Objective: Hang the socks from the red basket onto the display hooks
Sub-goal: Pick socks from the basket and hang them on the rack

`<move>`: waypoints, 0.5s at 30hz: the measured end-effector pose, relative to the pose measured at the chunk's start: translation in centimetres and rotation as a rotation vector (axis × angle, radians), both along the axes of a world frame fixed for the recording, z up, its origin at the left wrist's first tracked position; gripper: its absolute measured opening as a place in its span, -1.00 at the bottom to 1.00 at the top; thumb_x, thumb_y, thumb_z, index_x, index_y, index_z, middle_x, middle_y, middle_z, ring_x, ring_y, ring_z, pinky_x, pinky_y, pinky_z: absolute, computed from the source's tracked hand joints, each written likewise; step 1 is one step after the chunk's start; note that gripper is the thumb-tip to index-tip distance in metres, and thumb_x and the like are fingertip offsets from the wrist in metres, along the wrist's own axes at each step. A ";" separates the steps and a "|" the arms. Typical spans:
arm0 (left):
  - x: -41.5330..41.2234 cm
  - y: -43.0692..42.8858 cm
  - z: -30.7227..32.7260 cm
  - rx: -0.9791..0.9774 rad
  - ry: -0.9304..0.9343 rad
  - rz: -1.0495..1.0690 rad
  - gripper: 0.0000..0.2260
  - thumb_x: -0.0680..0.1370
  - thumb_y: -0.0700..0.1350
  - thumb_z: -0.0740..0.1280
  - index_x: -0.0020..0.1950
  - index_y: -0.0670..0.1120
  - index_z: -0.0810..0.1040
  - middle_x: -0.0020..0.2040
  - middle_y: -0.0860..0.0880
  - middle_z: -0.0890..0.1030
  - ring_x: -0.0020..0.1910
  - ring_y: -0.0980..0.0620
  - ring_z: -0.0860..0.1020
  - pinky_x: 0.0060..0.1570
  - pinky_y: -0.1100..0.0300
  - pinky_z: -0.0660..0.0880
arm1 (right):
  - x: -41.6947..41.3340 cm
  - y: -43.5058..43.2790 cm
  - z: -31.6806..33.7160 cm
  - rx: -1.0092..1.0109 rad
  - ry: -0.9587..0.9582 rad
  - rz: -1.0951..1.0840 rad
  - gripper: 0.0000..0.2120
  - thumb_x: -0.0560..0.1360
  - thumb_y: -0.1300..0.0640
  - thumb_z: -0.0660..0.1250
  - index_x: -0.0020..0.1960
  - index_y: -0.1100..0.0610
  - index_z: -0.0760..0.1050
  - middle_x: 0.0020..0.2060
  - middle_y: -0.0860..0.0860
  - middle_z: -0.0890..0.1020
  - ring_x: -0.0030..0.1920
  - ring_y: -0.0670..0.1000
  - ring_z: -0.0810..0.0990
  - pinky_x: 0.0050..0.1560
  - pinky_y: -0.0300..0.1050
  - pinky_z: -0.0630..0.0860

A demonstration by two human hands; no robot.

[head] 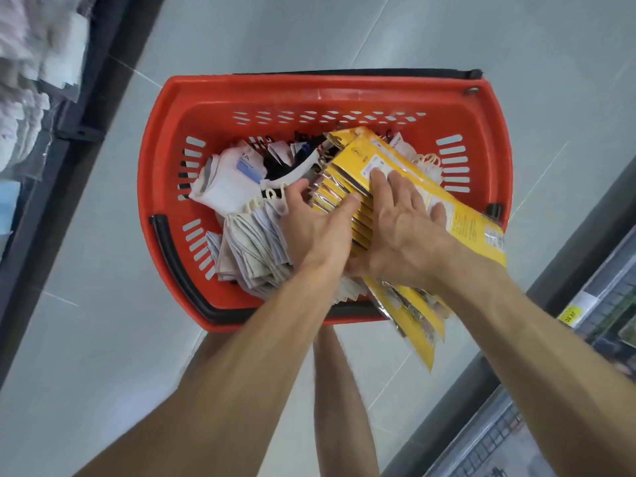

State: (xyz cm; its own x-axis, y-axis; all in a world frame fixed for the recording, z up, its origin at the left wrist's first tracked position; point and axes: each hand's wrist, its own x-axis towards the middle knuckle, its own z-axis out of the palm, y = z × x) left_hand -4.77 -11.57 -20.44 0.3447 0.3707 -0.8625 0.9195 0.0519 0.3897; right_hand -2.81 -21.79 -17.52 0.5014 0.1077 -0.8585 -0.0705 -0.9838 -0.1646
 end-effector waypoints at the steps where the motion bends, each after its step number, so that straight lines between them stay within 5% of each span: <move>1: 0.2 -0.1 0.2 -0.006 -0.008 -0.012 -0.41 0.45 0.11 0.50 0.40 0.17 0.32 0.26 0.03 0.54 0.02 0.02 0.59 0.06 0.00 0.59 | 0.3 0.1 0.2 0.015 -0.005 -0.041 0.19 0.29 -0.25 0.49 0.58 0.06 -0.24 0.59 0.12 -0.10 0.59 0.13 -0.12 0.48 0.41 -0.03; 5: 1.5 -0.6 0.6 -0.020 -0.055 -0.113 -0.34 0.51 0.03 0.46 0.49 0.17 0.18 0.25 0.02 0.46 -0.15 0.11 0.50 -0.22 0.18 0.48 | 2.2 -0.2 0.7 0.029 -0.108 -0.119 -0.08 0.39 -0.06 0.41 0.56 0.11 -0.03 0.51 0.12 0.19 0.53 0.14 0.15 0.44 0.39 0.14; 9: 2.5 -0.7 0.5 -0.153 -0.015 0.014 -0.17 0.46 -0.03 0.52 0.55 0.14 0.04 0.41 -0.07 0.42 0.16 -0.14 0.58 0.11 -0.14 0.60 | 3.6 -1.1 1.0 0.072 -0.079 -0.185 -0.07 0.32 -0.12 0.44 0.52 0.06 0.03 0.40 0.13 0.34 0.40 0.17 0.32 0.37 0.36 0.27; 15: 2.5 -0.7 0.3 -0.266 -0.042 -0.086 -0.39 0.43 0.09 0.40 0.43 0.06 0.30 0.20 -0.02 0.54 0.12 -0.09 0.60 0.20 -0.13 0.55 | 2.7 -0.8 -1.0 -0.118 -0.379 0.027 -0.07 0.33 -0.14 0.46 0.52 0.14 0.07 0.43 0.12 0.29 0.41 0.21 0.30 0.23 0.39 0.31</move>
State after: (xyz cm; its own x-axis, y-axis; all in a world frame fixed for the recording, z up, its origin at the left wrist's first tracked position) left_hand -2.25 -12.22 -20.09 0.4029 0.1014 -0.9096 0.9081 0.0798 0.4111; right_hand -0.08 -22.55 -18.57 0.7832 0.0363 -0.6207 -0.0009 -0.9982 -0.0596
